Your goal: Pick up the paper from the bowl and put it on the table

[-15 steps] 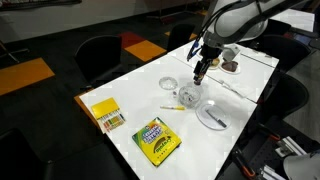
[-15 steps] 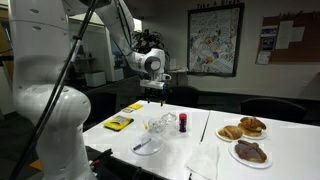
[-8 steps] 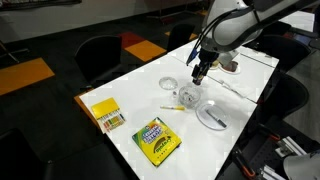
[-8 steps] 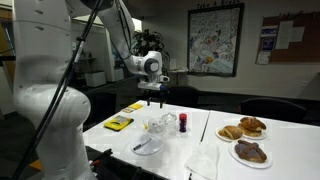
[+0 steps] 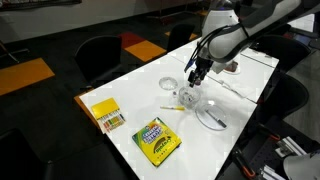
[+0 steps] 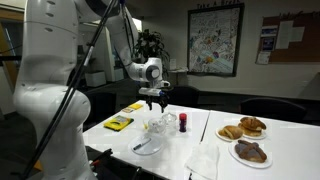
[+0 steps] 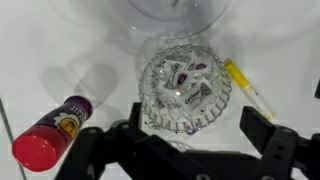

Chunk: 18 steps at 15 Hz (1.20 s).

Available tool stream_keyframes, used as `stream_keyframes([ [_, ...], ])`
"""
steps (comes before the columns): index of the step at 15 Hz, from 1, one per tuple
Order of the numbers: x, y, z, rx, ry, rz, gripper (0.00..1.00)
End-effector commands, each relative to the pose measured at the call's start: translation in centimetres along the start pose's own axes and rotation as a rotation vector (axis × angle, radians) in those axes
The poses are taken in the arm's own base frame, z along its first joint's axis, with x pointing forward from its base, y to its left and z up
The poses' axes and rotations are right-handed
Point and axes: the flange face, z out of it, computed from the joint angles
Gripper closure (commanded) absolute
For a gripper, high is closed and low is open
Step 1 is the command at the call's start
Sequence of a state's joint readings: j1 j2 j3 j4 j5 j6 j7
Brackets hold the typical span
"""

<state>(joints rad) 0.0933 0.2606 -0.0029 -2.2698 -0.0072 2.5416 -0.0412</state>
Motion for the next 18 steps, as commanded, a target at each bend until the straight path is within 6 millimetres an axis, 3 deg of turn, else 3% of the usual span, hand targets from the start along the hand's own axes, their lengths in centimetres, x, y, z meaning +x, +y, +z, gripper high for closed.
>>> stream_keyframes([
  [1, 1.2, 0.0, 2.1, 0.001, 0.038, -0.019, 0.00],
  [8, 2.3, -0.9, 5.3, 0.018, 0.054, -0.024, 0.00],
  [10, 2.6, -0.9, 5.9, 0.024, 0.049, -0.014, 0.26],
  [13, 2.8, -0.8, 6.7, 0.031, 0.039, -0.008, 0.44],
  [18, 3.4, -1.3, 7.9, 0.043, 0.026, -0.011, 0.36],
])
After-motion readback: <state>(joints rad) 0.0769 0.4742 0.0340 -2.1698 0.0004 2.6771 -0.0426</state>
